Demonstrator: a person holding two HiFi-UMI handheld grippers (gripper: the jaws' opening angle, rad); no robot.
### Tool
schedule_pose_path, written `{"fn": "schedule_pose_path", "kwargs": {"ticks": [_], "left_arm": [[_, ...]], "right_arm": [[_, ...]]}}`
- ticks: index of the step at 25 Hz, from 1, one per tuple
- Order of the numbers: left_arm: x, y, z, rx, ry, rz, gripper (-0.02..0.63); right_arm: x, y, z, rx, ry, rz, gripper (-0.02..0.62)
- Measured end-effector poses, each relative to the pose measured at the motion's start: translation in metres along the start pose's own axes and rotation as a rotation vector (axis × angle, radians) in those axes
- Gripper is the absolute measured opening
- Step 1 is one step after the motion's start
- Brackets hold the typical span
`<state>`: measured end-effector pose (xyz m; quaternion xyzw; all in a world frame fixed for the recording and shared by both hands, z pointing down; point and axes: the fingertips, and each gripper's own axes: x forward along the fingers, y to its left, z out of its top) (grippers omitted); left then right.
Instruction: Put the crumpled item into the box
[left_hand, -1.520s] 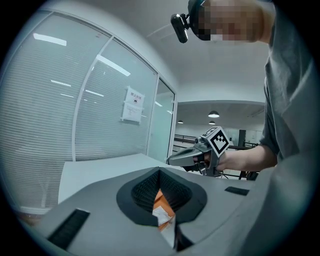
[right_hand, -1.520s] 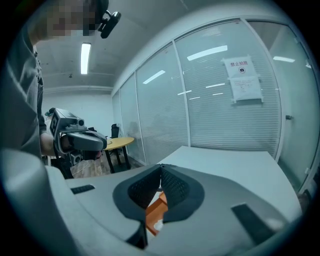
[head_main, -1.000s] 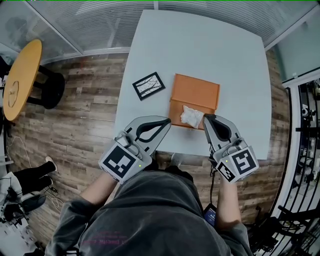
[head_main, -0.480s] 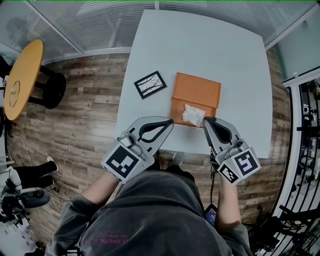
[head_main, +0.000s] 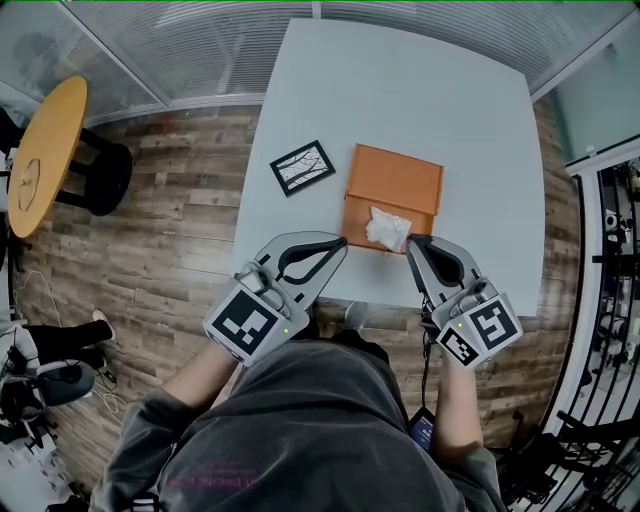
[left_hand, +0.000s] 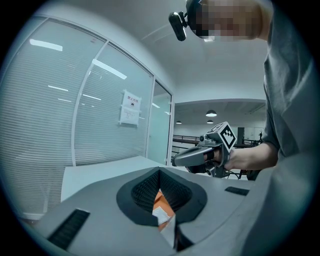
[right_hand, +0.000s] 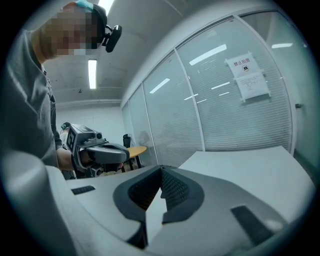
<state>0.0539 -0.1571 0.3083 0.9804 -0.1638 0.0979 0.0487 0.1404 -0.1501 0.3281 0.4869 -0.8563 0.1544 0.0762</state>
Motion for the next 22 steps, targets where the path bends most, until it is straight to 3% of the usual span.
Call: {"fn": "schedule_pose_path", "kwargs": {"ticks": [22], "left_arm": [[-0.0009, -0.0022, -0.0018, -0.017, 0.001, 0.003, 0.012]], "right_arm": [[-0.0059, -0.0063, -0.0015, 0.009, 0.011, -0.019, 0.003]]}}
